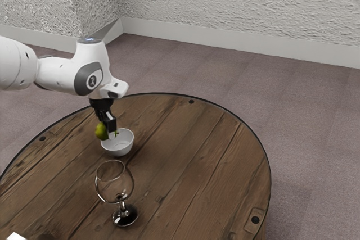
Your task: Place the pear in the bowl.
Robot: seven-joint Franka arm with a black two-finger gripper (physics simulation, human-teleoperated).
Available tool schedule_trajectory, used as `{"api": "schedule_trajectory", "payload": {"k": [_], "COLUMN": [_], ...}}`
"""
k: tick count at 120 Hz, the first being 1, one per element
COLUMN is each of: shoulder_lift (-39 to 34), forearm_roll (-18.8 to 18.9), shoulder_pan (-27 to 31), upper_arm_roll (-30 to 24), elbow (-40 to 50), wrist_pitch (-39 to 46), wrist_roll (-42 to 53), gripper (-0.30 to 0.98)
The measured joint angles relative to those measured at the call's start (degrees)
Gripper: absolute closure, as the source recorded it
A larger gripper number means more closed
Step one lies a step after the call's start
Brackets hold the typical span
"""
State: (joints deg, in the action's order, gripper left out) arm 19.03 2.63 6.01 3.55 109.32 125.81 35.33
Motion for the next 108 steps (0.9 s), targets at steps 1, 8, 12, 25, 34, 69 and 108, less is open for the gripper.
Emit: {"api": "schedule_trajectory", "payload": {"k": [1, 8, 12, 25, 34, 69, 108], "shoulder_lift": [0.01, 0.06, 0.07, 0.08, 0.20, 0.53, -19.79], "forearm_roll": [-0.01, -0.04, -0.06, -0.11, -0.22, -0.97, -3.80], "shoulder_pan": [0.01, 0.04, 0.05, 0.05, 0.09, -0.04, -9.69], "upper_arm_roll": [0.01, 0.05, -0.03, -0.17, -0.51, -1.82, -4.83], "elbow": [-0.03, -0.25, -0.36, -0.48, -0.53, -1.13, -17.13], "wrist_pitch": [-0.06, -0.40, -0.51, -0.71, -0.61, 0.71, -17.15], "wrist_roll": [0.03, 0.25, 0.36, 0.71, 0.92, 1.87, -3.54], "gripper": [0.38, 0.38, 0.38, 0.37, 0.37, 0.15, 0.03]}}
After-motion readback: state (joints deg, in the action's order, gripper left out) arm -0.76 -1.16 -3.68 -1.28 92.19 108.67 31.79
